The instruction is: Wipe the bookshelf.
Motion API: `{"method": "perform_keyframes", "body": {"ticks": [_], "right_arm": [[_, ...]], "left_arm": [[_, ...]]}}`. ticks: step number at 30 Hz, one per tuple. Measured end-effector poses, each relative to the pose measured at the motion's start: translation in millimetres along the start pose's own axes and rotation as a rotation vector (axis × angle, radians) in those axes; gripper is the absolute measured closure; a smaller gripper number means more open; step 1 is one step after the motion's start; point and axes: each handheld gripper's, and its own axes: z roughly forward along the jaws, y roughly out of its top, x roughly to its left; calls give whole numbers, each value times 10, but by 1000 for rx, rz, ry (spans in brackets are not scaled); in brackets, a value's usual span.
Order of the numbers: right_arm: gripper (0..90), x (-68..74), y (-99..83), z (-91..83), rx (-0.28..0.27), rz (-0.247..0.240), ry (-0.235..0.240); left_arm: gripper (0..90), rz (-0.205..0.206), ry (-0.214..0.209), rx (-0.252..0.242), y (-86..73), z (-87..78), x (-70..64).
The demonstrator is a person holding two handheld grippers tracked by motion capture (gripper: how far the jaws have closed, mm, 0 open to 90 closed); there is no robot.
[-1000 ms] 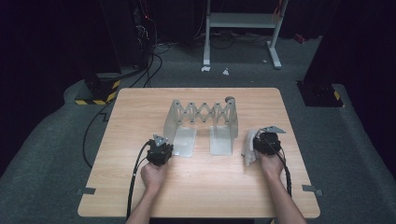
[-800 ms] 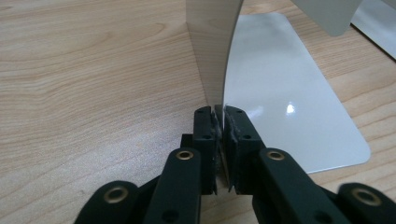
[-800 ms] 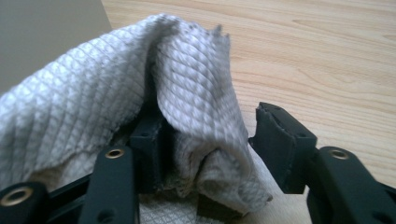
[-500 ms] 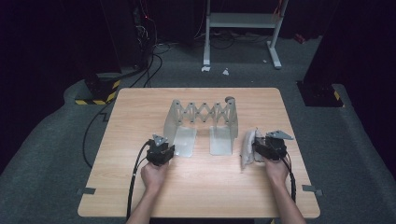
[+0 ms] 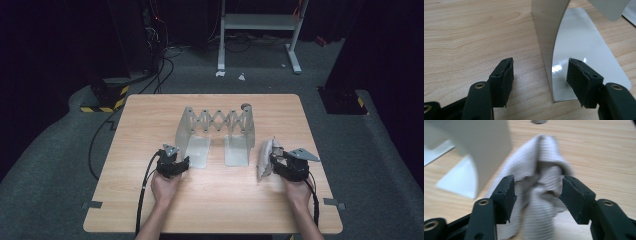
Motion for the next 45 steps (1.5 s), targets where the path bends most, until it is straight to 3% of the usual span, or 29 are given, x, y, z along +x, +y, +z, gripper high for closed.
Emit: {"method": "perform_keyframes", "body": {"ticks": [2, 6, 9, 14, 15, 21, 24, 26, 33, 37, 41, 45], "right_arm": [[525, 83, -19, -28, -17, -22, 13], [635, 275, -43, -74, -34, -60, 89], [657, 342, -55, -72, -30, -79, 98], [698, 451, -112, 26, 27, -111, 125], [699, 467, -138, 87, 58, -122, 125], [701, 441, -179, 229, 126, -130, 96], [703, 420, -172, 238, 121, -131, 77], [703, 389, -164, 257, 140, -128, 55], [711, 271, -139, 292, 158, -121, 24], [687, 262, -128, 228, 122, -83, 52], [684, 297, -40, 72, 55, -79, 82], [681, 312, 12, 45, 42, -79, 107]], "left_arm": [[381, -10, 0, -15, -11, -14, -1], [379, -12, -10, -29, -57, -74, -11], [378, -7, -13, -33, -87, -112, -27], [379, 26, -30, -42, -133, -240, -105], [385, 32, -31, -47, -130, -263, -122], [393, 93, -68, -76, -37, -415, -300], [394, 101, -80, -76, 0, -412, -354], [393, 120, -63, -80, 34, -393, -398], [396, 123, -85, -67, 149, -328, -496], [398, 122, -98, -80, 247, -343, -549], [397, 128, -106, -85, 363, -333, -611], [403, 127, -106, -86, 469, -301, -658]]}}
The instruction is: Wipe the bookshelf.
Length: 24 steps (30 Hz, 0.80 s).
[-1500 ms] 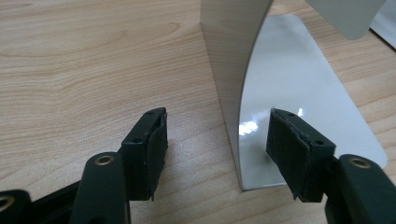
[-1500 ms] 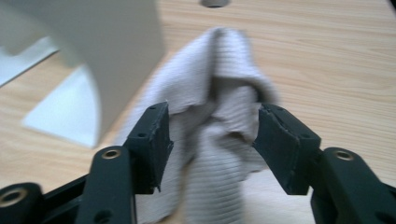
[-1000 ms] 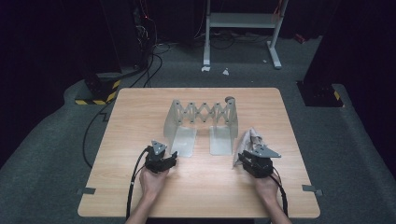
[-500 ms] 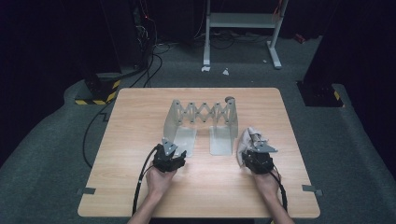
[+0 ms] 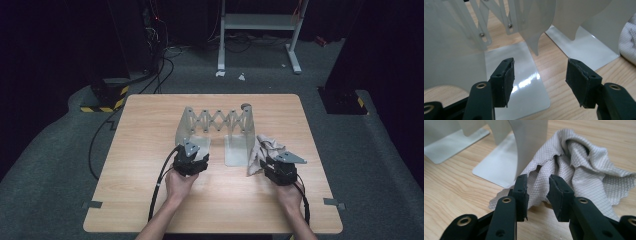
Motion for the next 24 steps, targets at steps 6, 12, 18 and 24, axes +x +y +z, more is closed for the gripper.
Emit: {"method": "perform_keyframes", "body": {"ticks": [6, 12, 18, 24], "right_arm": [[701, 21, 98, 32, -11, 10, 22], [762, 34, 243, 165, 20, 8, 18], [794, 55, 307, 321, 37, 1, -1], [795, 58, 324, 475, 62, 22, 1]], "left_arm": [[413, -19, -7, 2, 120, 88, -3], [436, -34, 2, -7, 266, 156, 0], [478, -30, 15, 5, 369, 251, -10], [554, -45, 15, 19, 407, 300, 24]]}}
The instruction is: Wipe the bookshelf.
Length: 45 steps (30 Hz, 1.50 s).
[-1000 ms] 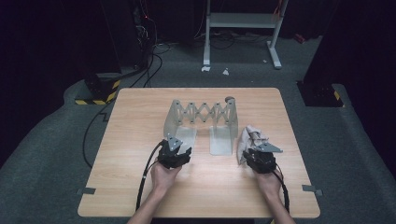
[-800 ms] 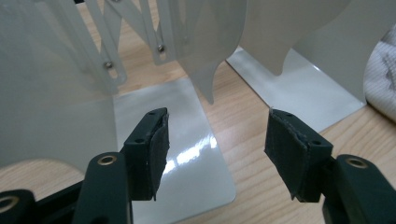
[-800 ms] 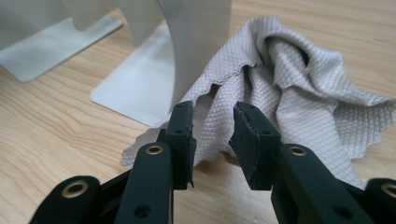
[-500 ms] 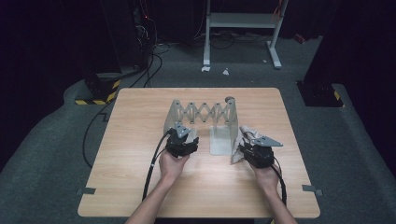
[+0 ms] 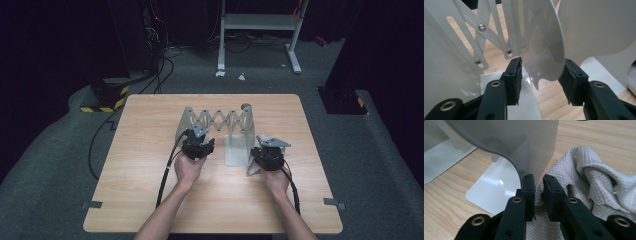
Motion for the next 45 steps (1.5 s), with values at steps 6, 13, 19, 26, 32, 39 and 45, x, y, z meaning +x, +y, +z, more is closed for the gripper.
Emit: {"method": "perform_keyframes", "body": {"ticks": [6, 13, 19, 26, 32, 39, 45], "right_arm": [[787, -19, -11, 55, 12, 8, 1], [786, -3, -13, 47, 10, -1, 17], [763, 47, -25, 52, 10, -5, 34], [728, 56, -30, 62, 12, -12, 46], [721, 63, -5, 70, 14, 1, 56], [723, 133, -16, 66, 24, -11, 81], [706, 138, 1, 67, 33, -22, 81]], "left_arm": [[653, 7, -7, -3, -1, -2, 16], [728, 11, -5, -1, -13, -1, 15], [777, 33, 15, -13, -43, -29, 40], [810, 10, 26, -14, -65, -56, 114], [839, -5, 35, -14, -79, -69, 158], [850, -15, 25, -16, -102, -97, 208], [867, -21, 19, -19, -144, -140, 260]]}}
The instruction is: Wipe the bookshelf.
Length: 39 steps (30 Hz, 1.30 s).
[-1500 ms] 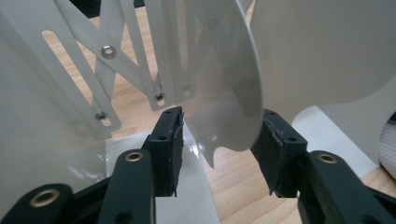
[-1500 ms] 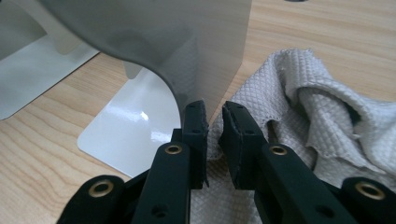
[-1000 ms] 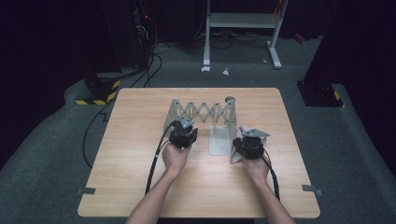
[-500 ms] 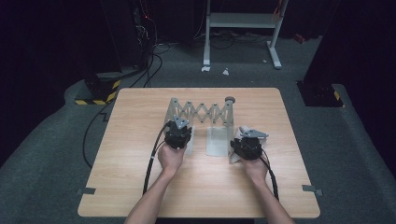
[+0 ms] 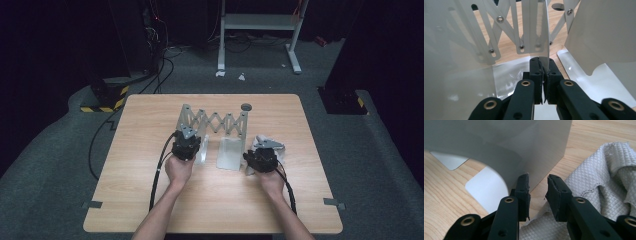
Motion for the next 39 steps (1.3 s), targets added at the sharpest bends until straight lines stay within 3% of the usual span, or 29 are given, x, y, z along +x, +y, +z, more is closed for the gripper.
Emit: {"method": "perform_keyframes", "body": {"ticks": [6, 15, 25, 33, 39], "right_arm": [[714, -17, 38, 0, -5, 10, 1], [709, 95, -3, -39, -1, -9, 43], [721, 71, 57, -16, 2, 17, 28], [714, 214, -67, -88, 7, -27, 67], [717, 108, 4, -68, -3, 2, 33]], "left_arm": [[873, -2, -9, 1, -14, -28, 24], [876, -21, -49, -3, -103, -148, 96], [883, -6, -47, -5, -130, -187, 94], [883, 7, -70, -12, -179, -253, 90], [885, 18, -77, -14, -194, -272, 94]]}}
